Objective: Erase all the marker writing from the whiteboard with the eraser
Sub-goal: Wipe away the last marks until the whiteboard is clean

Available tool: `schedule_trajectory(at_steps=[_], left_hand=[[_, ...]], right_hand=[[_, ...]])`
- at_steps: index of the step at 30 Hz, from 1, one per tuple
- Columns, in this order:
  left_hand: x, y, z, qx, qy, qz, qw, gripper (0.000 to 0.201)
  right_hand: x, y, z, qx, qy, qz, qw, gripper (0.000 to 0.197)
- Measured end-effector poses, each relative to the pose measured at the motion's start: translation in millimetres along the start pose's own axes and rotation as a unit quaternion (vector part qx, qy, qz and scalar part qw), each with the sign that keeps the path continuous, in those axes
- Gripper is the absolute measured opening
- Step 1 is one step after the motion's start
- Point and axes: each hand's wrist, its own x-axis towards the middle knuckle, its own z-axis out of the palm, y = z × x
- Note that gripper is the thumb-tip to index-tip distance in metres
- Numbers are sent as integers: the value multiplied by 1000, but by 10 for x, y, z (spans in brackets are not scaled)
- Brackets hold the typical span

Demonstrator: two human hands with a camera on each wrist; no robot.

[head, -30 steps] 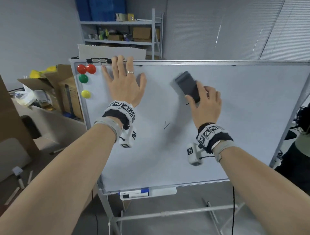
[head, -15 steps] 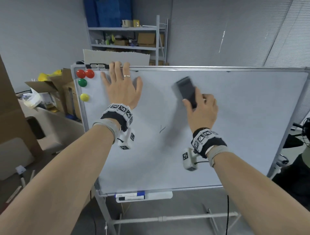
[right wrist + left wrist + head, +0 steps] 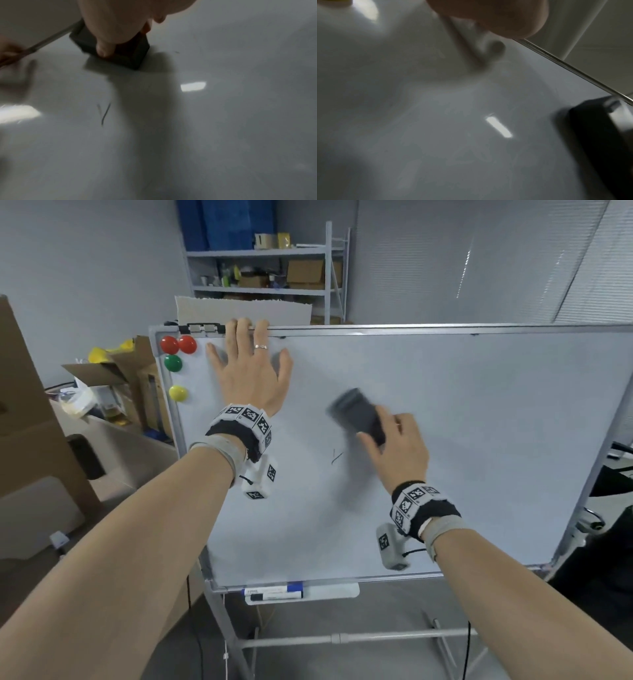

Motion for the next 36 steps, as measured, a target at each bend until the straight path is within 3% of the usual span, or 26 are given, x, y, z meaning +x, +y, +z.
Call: schedule_trajectory(at_steps=[2,6,9,11,13,15,17,18,19,23,24,27,29,34,36], left_hand=[[-11,-34,2,3,3,6,1000,59],[-45,-35,-5,9,7,15,1000,63],[-56,-34,-4,3,-3,16,1000,65],[-51,-46,0,2,-3,19,1000,65],[-31,-56,6,-5,-1,20,1000,65],[-20,-76,17,-8,6,19,1000,64],[-37,-87,12,-6,13,22,1000,63],[-42,-89,6,-5,14,24,1000,62],[-48,-93,-4,-5,14,24,1000,62],[-58,-115,-46,-5,10,18,1000,61],[-54,-110,-50,-10,9,18,1000,60],[-46,-89,-53,-22,2,18,1000,59],[-36,-89,-46,-28,-5,18,999,59],[-31,-106,5,-15,18,3,1000,55],[-31,-120,21,-14,28,-9,999,53]], right_hand=[[-7,-127,40,1,-70,-91,993,53],[-262,-113,154,-18,-189,-182,965,47],[-516,-5,260,-51,-209,-226,950,48],[-470,36,232,-75,-179,-237,952,50],[-294,1,111,-73,-118,-193,971,53],[-77,-98,-13,-42,-39,-75,996,52],[68,-203,-68,-7,10,61,998,51],[101,-252,-70,-1,23,92,995,52],[122,-306,-77,-5,28,84,996,53],[323,-488,-107,-96,-9,-129,987,51],[420,-540,-127,-112,-8,-118,987,51],[677,-584,-226,-86,13,84,993,52],[702,-516,-267,-74,21,158,984,52],[319,-570,-121,-66,-63,15,996,52],[173,-503,-88,-69,-65,67,993,53]])
